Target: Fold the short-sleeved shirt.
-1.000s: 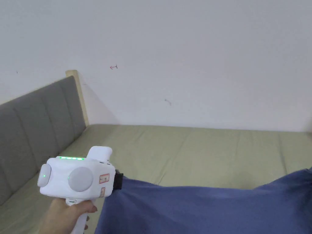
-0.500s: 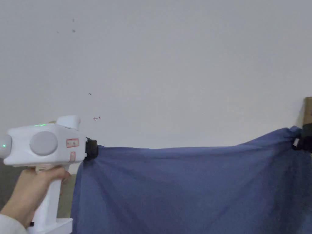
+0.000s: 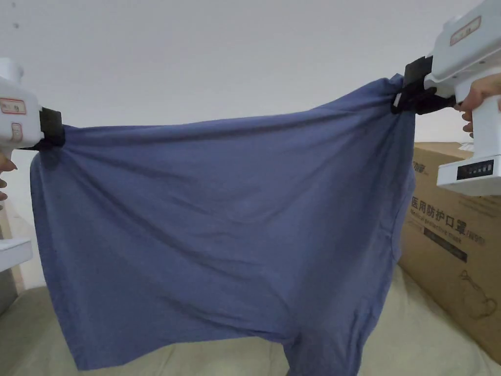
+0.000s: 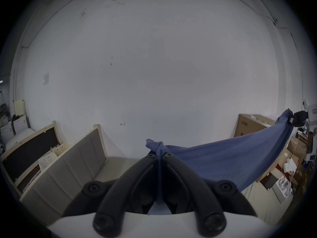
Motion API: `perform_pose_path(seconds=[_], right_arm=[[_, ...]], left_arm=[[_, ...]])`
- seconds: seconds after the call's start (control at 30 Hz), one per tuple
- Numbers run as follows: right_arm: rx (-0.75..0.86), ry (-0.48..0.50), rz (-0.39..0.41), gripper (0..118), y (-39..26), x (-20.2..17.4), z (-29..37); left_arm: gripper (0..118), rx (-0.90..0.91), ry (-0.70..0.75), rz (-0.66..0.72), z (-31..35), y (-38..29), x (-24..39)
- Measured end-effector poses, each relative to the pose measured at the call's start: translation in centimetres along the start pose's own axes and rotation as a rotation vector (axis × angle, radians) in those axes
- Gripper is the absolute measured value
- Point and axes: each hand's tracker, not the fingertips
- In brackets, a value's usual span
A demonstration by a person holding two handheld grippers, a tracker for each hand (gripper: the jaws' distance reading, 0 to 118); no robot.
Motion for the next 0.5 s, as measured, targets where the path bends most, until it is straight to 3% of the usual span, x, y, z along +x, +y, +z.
perform_pose_path(seconds=[0.2, 0.3, 0.5], right_arm=[[-0.025, 0.016, -0.025, 10, -2.2, 1.5, -1.4], [-0.108, -0.039, 0.027, 10, -5.2, 2.6, -4.1], [-0.319, -0.141, -0.039, 10, -17.9, 7.8, -13.7]], left_arm=[[1, -0.05, -0.018, -0.014, -0.5, -2.7, 0.1], [1, -0.101, -0.026, -0.03, -2.2, -6.0, 0.4], [1, -0.336, -0.016, -0.122, -8.2, -19.6, 2.0]])
